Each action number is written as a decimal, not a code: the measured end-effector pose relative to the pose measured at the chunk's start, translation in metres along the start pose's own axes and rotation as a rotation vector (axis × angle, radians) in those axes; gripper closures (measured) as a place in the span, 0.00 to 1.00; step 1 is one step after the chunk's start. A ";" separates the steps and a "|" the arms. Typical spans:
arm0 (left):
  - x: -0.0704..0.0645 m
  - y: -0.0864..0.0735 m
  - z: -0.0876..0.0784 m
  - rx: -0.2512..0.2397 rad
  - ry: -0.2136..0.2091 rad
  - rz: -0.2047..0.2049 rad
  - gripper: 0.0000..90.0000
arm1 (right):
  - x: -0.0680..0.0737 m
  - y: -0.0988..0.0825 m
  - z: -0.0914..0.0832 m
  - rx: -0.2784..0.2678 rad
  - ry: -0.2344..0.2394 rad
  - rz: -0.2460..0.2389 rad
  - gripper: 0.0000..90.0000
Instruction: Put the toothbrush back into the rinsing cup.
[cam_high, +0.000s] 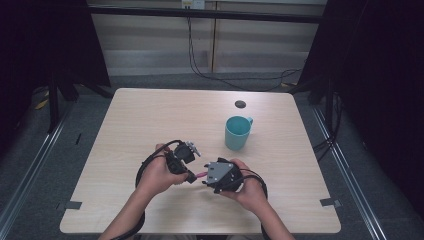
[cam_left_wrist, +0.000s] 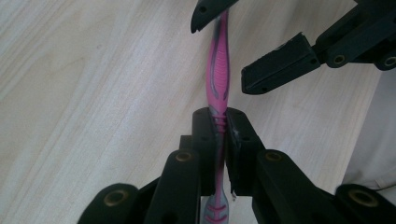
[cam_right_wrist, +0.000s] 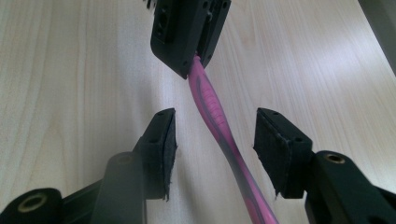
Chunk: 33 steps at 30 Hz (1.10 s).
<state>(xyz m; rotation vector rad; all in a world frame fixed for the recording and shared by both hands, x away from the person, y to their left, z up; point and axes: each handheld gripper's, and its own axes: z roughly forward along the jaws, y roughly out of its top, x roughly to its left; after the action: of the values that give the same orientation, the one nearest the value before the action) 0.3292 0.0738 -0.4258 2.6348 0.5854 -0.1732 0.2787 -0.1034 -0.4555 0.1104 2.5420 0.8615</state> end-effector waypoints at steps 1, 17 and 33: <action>0.000 0.000 0.000 -0.001 -0.001 -0.001 0.93 | 0.000 0.000 0.000 0.000 -0.001 -0.001 0.55; 0.000 0.001 0.002 0.000 -0.013 0.003 0.93 | 0.001 0.001 0.001 0.002 -0.003 -0.011 0.63; -0.002 0.001 0.003 -0.009 -0.039 0.003 0.93 | 0.001 0.005 0.003 0.022 0.038 -0.085 0.82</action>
<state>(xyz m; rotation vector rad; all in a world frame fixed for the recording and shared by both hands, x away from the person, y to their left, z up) 0.3278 0.0713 -0.4275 2.6179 0.5676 -0.2198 0.2787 -0.0977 -0.4551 -0.0074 2.5714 0.8098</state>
